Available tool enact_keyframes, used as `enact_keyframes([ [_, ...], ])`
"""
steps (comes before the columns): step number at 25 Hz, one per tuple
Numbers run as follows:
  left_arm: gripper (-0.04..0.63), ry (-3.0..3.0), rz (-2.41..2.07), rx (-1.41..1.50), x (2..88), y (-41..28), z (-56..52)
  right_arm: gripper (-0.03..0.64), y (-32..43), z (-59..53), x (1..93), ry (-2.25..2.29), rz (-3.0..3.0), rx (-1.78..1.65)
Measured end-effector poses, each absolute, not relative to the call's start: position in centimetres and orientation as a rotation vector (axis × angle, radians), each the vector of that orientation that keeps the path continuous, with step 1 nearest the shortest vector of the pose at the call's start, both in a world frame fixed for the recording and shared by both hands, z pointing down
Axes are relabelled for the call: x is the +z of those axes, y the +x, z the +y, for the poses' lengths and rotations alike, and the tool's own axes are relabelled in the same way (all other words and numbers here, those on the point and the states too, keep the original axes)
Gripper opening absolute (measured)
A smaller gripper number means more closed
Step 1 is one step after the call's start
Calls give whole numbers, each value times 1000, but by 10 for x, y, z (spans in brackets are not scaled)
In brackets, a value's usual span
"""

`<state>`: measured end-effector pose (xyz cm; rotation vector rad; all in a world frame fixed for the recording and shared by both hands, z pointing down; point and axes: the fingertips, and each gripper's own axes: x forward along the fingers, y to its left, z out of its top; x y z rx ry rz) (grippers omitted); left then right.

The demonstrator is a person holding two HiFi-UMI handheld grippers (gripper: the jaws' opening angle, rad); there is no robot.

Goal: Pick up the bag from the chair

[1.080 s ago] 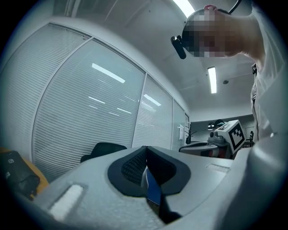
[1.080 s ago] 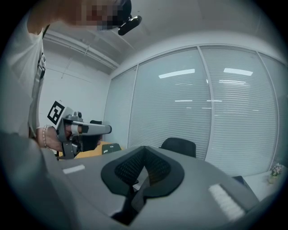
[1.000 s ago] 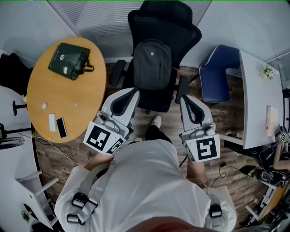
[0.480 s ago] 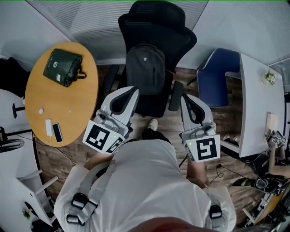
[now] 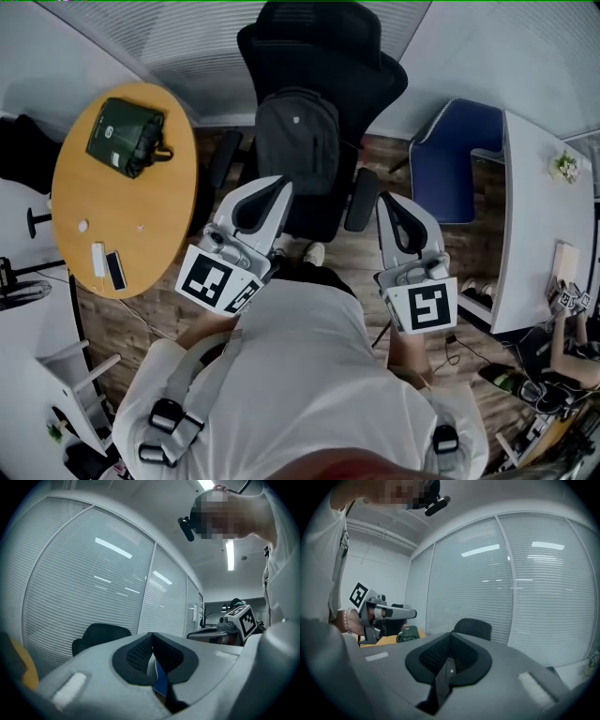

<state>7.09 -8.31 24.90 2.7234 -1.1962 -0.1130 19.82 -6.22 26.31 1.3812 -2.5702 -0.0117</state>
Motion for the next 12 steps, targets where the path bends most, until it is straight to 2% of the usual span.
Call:
enact_keyframes([
  [12, 5, 2697, -1220, -89, 263, 46, -126, 3, 181, -101, 282, 1370, -2499, 51],
])
